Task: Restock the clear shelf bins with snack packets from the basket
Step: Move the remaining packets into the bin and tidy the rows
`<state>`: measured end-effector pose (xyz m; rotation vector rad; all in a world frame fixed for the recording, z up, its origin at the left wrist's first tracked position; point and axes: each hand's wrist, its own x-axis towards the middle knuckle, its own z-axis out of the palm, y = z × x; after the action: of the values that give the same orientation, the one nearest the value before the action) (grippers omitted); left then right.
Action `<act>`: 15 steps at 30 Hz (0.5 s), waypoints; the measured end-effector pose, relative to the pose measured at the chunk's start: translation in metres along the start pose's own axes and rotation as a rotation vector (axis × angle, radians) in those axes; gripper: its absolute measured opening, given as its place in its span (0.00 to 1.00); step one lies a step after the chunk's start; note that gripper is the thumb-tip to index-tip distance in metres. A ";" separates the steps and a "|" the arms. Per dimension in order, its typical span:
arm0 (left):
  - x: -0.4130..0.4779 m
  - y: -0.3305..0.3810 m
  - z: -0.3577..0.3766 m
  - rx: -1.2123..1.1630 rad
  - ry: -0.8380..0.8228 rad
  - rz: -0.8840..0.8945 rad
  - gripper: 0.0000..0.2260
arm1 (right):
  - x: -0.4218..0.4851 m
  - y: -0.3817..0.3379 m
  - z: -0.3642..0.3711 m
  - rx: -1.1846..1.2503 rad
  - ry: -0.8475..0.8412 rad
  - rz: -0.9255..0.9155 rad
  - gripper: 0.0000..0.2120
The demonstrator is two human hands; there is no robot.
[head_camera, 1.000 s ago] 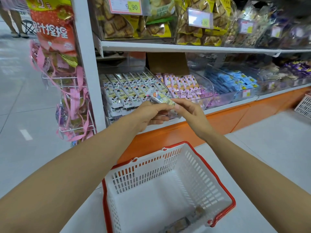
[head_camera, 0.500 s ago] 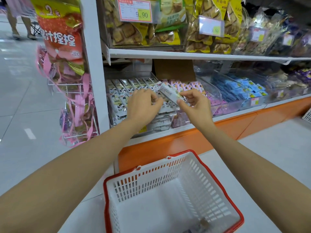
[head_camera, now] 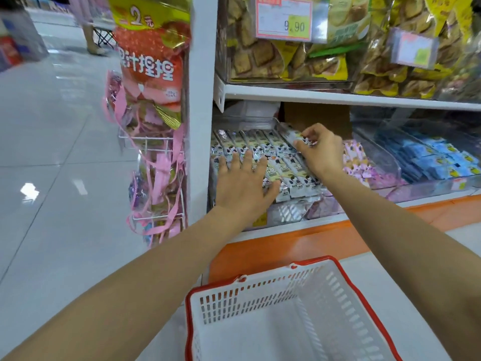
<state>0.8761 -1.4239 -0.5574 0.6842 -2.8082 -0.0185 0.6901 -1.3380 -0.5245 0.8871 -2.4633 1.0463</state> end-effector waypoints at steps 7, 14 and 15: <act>0.002 0.000 0.001 -0.006 -0.030 -0.003 0.31 | 0.010 0.000 0.006 -0.050 -0.108 -0.006 0.16; -0.004 0.000 0.000 0.024 0.059 0.019 0.30 | -0.009 0.011 -0.012 0.026 -0.135 -0.105 0.15; -0.007 0.002 -0.002 0.016 0.125 0.033 0.30 | -0.014 0.013 -0.016 0.041 -0.126 -0.117 0.13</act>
<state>0.8812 -1.4185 -0.5570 0.6205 -2.7014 0.0511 0.6929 -1.3129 -0.5277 1.1282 -2.4642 1.0330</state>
